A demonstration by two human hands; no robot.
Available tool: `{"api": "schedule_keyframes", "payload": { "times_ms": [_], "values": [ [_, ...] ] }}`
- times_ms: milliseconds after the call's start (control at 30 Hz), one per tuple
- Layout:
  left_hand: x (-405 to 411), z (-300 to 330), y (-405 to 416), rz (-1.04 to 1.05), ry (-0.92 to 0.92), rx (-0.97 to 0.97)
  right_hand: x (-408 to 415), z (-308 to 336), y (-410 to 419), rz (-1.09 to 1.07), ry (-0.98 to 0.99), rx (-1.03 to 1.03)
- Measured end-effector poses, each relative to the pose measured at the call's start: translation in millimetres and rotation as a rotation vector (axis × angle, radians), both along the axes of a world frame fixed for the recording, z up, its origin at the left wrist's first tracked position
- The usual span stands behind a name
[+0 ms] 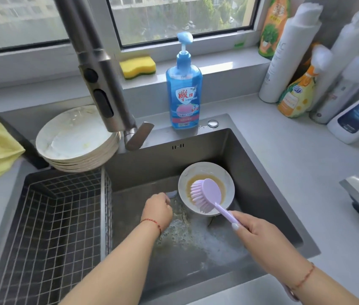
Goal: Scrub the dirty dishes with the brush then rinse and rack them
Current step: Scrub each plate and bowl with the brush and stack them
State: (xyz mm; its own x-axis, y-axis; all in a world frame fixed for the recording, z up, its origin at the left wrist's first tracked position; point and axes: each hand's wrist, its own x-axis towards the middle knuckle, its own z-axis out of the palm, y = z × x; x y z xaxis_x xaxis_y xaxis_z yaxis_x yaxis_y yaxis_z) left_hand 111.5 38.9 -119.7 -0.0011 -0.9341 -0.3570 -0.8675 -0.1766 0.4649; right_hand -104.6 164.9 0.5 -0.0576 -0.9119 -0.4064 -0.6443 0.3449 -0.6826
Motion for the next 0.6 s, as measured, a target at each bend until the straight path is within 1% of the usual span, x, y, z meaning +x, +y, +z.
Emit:
{"api": "schedule_keyframes", "payload": {
  "times_ms": [67, 100, 167, 267, 367, 600],
  "values": [
    [-16, -20, -1, 0.186, 0.214, 0.237, -5, -6, -4, 0.004, -0.001, 0.002],
    [-22, -31, -2, 0.244, 0.298, 0.311, -7, -8, -6, 0.006, 0.003, 0.004],
    [-32, -52, -7, 0.316, 0.400, 0.401, -11, -13, -9, 0.009, 0.012, 0.005],
    [-47, -59, -6, 0.440, 0.508, 0.483, -18, -19, -13, 0.011, 0.019, 0.010],
    [-57, -62, -6, 0.519, 0.577, 0.569, -23, -23, -15, 0.002, -0.002, 0.028],
    [-71, -69, -15, 0.695, 0.719, 0.578, -33, -34, -17, -0.012, 0.015, 0.053]
  ]
}}
